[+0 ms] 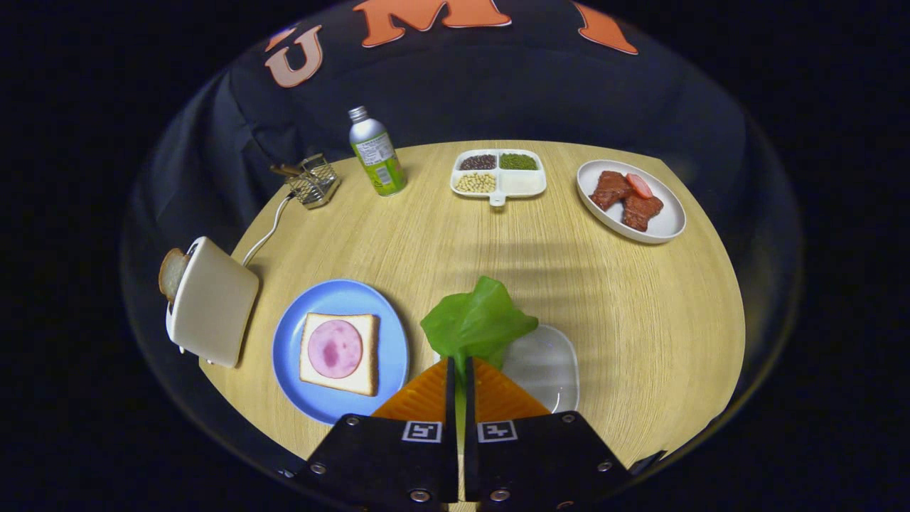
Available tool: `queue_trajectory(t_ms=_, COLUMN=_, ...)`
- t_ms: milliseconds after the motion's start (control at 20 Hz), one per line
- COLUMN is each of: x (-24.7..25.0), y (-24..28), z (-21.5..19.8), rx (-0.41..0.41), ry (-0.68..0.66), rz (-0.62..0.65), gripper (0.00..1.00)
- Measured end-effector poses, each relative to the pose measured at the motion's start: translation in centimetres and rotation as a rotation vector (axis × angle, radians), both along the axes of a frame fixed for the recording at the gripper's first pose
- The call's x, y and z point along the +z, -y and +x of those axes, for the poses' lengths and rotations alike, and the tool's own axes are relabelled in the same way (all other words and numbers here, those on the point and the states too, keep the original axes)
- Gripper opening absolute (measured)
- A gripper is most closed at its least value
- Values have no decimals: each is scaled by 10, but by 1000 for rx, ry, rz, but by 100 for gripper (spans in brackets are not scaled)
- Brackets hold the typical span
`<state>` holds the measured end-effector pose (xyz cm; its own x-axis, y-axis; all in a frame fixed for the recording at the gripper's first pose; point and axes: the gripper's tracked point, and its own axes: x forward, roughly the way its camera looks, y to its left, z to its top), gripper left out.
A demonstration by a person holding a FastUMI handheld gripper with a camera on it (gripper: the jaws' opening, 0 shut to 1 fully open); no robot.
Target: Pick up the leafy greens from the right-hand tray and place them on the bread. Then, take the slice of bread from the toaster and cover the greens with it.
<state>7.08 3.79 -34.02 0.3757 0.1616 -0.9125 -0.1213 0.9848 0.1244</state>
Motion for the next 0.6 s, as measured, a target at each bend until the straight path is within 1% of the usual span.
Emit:
queue_trajectory(t_ms=200, x=14, y=-32, z=-5, rx=49, ry=8, rz=48, gripper=4)
queue_trajectory(t_ms=400, x=22, y=-71, z=-10, rx=121, ry=13, rz=96, gripper=4)
queue_trajectory(t_ms=600, x=17, y=-103, z=-12, rx=168, ry=-1, rz=121, gripper=4)
